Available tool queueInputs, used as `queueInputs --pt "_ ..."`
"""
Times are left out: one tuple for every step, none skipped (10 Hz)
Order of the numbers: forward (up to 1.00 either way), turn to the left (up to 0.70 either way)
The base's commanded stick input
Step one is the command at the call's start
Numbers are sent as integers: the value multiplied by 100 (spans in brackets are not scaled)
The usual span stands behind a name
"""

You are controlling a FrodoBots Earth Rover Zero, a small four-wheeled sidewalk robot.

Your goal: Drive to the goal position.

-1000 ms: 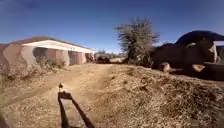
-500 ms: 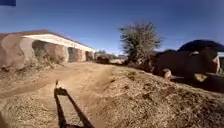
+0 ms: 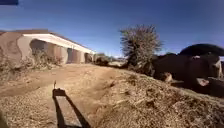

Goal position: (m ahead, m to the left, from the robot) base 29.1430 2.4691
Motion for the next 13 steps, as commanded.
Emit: queueInputs --pt "50 0" --pt "50 0" --pt "50 0" --pt "50 41" --pt "50 50" --pt "50 16" --pt "50 0" --pt "50 0" --pt "50 0" --pt "50 0" --pt "50 0" --pt "50 0" --pt "50 0"
